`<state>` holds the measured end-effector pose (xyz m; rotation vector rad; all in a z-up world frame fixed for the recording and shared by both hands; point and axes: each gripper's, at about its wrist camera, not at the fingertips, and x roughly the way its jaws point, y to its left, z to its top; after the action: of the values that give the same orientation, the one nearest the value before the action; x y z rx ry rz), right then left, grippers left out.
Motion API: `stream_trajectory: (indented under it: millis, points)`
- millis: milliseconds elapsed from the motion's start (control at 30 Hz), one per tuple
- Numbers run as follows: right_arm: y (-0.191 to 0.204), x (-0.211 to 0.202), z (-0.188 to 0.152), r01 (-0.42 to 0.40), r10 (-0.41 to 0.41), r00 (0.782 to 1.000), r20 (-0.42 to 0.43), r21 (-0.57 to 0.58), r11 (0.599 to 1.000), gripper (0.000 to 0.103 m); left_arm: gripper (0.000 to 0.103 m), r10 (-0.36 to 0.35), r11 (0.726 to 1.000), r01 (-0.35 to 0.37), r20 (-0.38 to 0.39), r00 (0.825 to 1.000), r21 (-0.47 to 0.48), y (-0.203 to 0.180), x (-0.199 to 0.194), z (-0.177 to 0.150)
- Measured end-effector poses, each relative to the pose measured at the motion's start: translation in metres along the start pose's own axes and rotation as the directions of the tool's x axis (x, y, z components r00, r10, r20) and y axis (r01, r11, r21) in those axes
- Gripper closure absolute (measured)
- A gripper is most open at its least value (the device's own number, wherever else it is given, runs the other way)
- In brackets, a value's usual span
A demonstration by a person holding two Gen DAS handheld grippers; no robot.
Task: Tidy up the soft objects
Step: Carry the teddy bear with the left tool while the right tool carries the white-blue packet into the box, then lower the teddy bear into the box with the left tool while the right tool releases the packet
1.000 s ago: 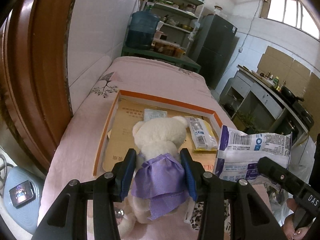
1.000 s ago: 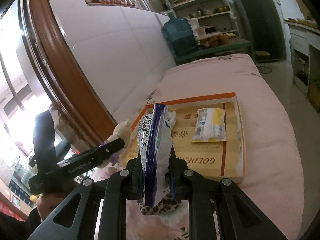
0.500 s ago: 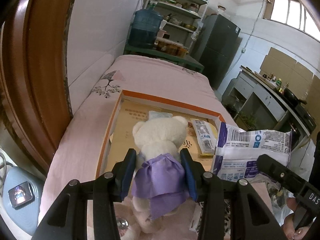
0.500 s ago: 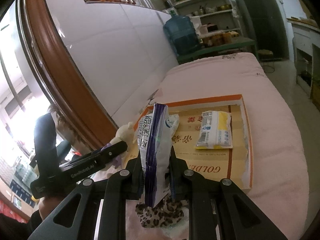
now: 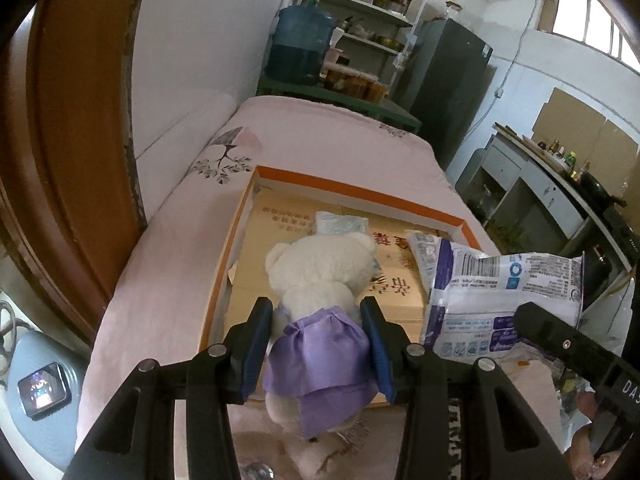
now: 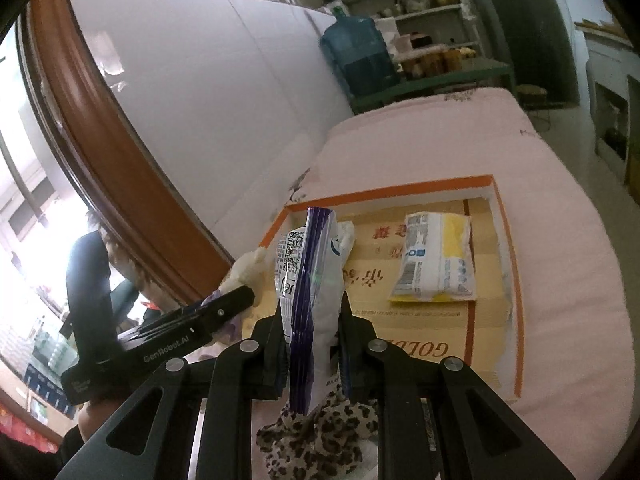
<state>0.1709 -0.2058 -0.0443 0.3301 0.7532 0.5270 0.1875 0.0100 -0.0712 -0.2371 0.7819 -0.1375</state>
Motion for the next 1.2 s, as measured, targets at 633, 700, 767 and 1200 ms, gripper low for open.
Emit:
stream_trajectory:
  millis: [633,700,767,1200]
  points:
    - [-0.013,0.052,0.001,0.009,-0.004,0.99,-0.14,0.036,0.999,0.082,0.058,0.031,1.0,-0.03,-0.076,0.997,0.01,0.008,0.037,0.0]
    - [-0.016,0.058,0.001,0.01,-0.003,0.987,-0.16,0.043,0.999,0.082,0.057,0.025,1.0,-0.025,-0.084,0.996,0.002,0.009,0.04,-0.001]
    - [-0.018,0.062,0.0,0.011,-0.001,0.984,-0.177,0.052,0.999,0.081,0.056,0.021,1.0,-0.021,-0.087,0.996,-0.003,0.011,0.042,-0.001]
    - [-0.026,0.066,-0.004,0.053,-0.04,0.98,-0.193,0.065,0.996,0.039,0.048,0.014,1.0,-0.014,-0.094,0.995,0.006,0.008,0.042,-0.001]
